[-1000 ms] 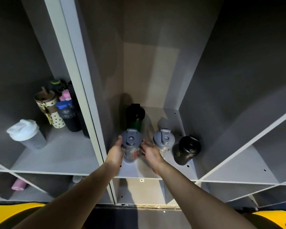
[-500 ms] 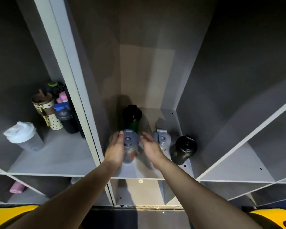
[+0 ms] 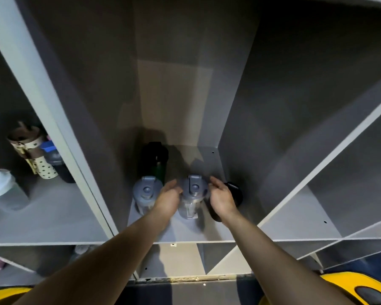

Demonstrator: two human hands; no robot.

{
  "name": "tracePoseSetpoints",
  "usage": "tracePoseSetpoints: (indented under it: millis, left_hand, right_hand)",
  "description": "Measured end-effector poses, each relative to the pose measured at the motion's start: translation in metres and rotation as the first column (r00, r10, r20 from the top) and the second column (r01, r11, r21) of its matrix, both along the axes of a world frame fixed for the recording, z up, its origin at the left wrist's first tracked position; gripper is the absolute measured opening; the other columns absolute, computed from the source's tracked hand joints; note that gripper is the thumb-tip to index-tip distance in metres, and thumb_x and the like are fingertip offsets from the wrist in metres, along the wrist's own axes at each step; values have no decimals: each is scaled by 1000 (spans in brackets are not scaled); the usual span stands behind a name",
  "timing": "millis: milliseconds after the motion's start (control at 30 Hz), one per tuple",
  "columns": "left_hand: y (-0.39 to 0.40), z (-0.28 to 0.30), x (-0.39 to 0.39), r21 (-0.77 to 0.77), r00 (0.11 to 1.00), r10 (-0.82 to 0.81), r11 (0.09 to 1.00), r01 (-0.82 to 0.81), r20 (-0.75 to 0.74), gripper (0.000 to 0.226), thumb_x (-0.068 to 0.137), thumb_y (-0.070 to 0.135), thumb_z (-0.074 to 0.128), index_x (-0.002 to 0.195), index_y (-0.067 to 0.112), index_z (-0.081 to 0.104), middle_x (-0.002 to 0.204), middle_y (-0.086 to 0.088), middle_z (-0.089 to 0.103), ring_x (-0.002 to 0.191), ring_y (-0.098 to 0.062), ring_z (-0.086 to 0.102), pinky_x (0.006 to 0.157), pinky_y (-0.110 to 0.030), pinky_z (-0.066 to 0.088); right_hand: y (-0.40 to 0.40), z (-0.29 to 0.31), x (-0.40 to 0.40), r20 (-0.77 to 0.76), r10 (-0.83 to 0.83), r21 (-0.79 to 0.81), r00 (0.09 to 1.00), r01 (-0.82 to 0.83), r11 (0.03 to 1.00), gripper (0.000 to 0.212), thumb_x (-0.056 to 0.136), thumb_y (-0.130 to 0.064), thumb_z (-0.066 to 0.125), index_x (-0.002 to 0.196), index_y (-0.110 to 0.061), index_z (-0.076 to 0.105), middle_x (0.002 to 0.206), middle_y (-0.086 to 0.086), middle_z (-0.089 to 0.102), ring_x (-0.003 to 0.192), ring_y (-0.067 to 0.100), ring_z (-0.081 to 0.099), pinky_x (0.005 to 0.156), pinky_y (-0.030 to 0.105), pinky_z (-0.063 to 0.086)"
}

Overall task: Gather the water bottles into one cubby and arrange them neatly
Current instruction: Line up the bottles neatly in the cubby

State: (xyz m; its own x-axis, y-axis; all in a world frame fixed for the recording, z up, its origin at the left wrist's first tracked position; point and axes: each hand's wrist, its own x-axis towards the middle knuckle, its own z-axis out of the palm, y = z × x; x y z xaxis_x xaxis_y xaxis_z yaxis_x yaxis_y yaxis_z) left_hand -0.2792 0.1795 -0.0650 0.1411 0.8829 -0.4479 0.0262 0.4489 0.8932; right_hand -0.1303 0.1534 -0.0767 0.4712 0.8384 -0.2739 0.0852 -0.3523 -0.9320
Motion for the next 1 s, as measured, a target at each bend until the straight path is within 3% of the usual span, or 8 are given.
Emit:
tracePoseSetpoints:
  millis: [100, 233, 333, 467, 567, 667, 867, 1000]
  left_hand:
    - [-1, -4, 3, -42, 998, -57, 997, 59, 41, 43, 101, 21, 39, 138, 1, 45, 146, -20, 46, 135, -35, 44, 98, -33, 38]
    - [-2, -10, 6, -102, 986, 19, 995, -2, 165, 54, 102, 39, 34, 143, 4, 39, 153, -15, 39, 143, -30, 34, 112, -36, 30]
    - [-3, -10, 9, -120, 967, 72, 992, -43, 246, 60, 101, 45, 31, 145, 5, 35, 154, -13, 36, 144, -28, 32, 117, -38, 25]
    - [-5, -2, 10, -158, 925, 99, 986, -43, 366, 53, 103, 36, 28, 146, 6, 35, 152, -12, 40, 143, -27, 35, 119, -35, 22]
    - [-6, 0, 9, -150, 924, 99, 988, -46, 368, 54, 103, 38, 28, 146, 6, 35, 152, -11, 40, 142, -26, 37, 117, -33, 24]
    - [-4, 0, 6, -152, 926, 109, 987, -57, 360, 53, 103, 37, 28, 145, 5, 37, 151, -12, 42, 140, -26, 39, 109, -29, 29]
    - [-5, -2, 1, -166, 930, 73, 986, -13, 359, 55, 102, 42, 31, 145, 7, 38, 150, -10, 45, 140, -25, 40, 115, -33, 26]
    - [-6, -1, 2, -183, 930, 78, 983, -12, 359, 56, 102, 42, 30, 145, 8, 38, 150, -11, 43, 141, -25, 38, 117, -34, 24]
  right_hand:
    - [2, -13, 5, -52, 3, -60, 999, -6, 998, 36, 103, -14, 43, 137, -6, 55, 139, 5, 56, 128, 19, 50, 104, 22, 31]
    - [3, -20, 7, -73, 21, -61, 997, -25, 998, 35, 105, -15, 39, 131, -2, 58, 125, 3, 58, 118, 14, 50, 101, 20, 30]
    - [6, -25, 8, -73, 36, -61, 997, -41, 997, 33, 104, -14, 39, 124, -2, 63, 125, 4, 63, 115, 16, 54, 109, 28, 34]
    - [8, -28, 5, -100, 61, -65, 993, -67, 996, 30, 102, -17, 42, 116, -10, 68, 127, 8, 67, 124, 22, 57, 117, 41, 35]
    - [9, -33, 5, -122, 69, -60, 990, -77, 995, 28, 96, -27, 47, 107, -16, 70, 123, 3, 69, 122, 20, 59, 115, 42, 37]
    - [11, -46, 10, -129, 77, -62, 989, -85, 994, 52, 81, -43, 49, 118, -13, 69, 125, 4, 69, 123, 20, 60, 115, 45, 38]
    - [-5, -20, 3, -89, 124, -76, 988, -131, 989, 36, 101, -32, 45, 125, -12, 63, 115, 4, 65, 106, 17, 59, 103, 40, 46]
    - [6, -35, 3, -58, 110, -61, 992, -114, 992, 38, 95, -34, 45, 121, -17, 67, 129, -4, 65, 125, 15, 56, 116, 41, 36]
